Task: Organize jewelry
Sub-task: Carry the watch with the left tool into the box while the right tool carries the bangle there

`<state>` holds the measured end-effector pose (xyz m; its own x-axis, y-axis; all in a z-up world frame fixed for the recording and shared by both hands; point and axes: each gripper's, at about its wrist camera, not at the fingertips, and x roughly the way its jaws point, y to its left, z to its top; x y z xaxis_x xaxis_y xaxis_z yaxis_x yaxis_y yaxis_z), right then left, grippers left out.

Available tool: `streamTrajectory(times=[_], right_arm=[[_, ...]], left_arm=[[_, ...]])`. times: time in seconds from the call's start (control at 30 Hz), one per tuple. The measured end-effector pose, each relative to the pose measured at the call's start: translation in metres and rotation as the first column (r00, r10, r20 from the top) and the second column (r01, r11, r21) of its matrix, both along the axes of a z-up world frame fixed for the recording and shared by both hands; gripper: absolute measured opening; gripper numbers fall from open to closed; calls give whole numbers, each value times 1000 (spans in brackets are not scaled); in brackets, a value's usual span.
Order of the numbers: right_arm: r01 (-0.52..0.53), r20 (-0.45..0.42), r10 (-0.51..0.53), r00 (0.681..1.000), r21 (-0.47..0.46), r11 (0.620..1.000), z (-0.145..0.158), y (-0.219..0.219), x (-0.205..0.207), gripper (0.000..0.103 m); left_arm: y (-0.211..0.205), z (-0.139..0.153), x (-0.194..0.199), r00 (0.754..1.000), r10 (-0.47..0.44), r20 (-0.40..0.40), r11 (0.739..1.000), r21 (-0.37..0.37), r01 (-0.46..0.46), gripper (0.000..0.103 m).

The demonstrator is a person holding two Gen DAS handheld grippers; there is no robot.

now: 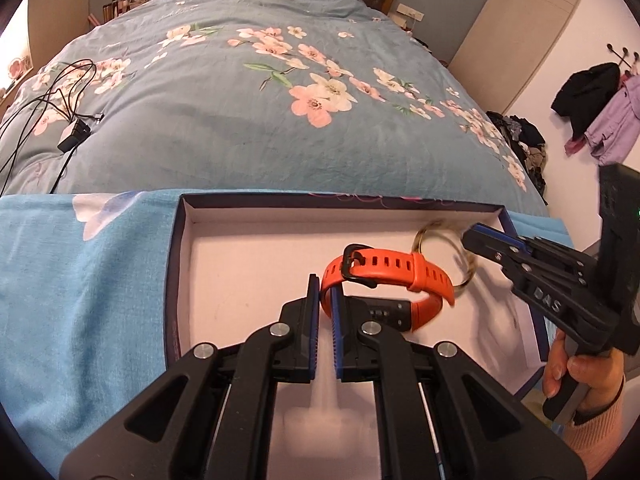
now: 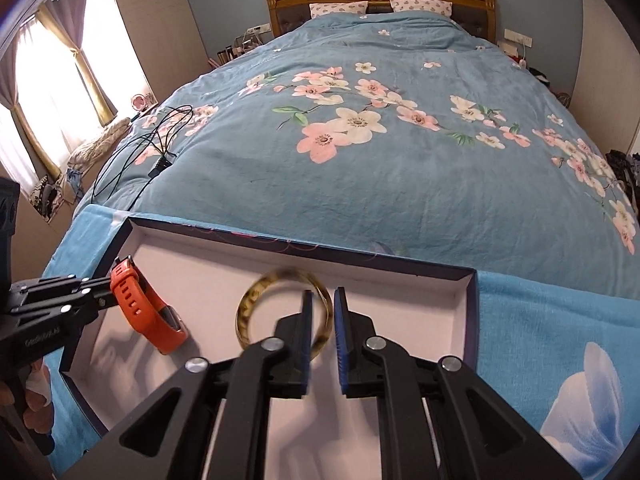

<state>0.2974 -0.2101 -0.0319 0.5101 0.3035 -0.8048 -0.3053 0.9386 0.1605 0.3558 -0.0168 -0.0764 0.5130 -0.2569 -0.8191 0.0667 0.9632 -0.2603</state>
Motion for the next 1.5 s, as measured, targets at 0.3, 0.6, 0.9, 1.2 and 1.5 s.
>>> streamTrajectory(times=[0.3, 0.6, 0.9, 1.2, 1.5], right_arm=[[-225, 121, 216, 969, 67, 972, 28, 28, -47, 35], [-181, -43, 196, 980, 231, 956, -5, 39, -10, 21], [-206, -12, 213, 977, 189, 960, 3, 42, -23, 21], [-75, 14, 74, 997, 69, 995, 4, -5, -31, 27], [-47, -54, 52, 997, 85, 995, -16, -11, -20, 28]], left_arm=[[0, -7, 10, 999, 24, -22, 1000, 8, -24, 6], [-12, -11, 17, 1000, -8, -21, 997, 72, 9, 10], [-26, -12, 22, 994, -106, 9, 985, 136, 104, 14], [-17, 2, -1, 989, -109, 100, 990, 99, 99, 25], [-31, -9, -19, 979, -201, 37, 975, 107, 196, 29]])
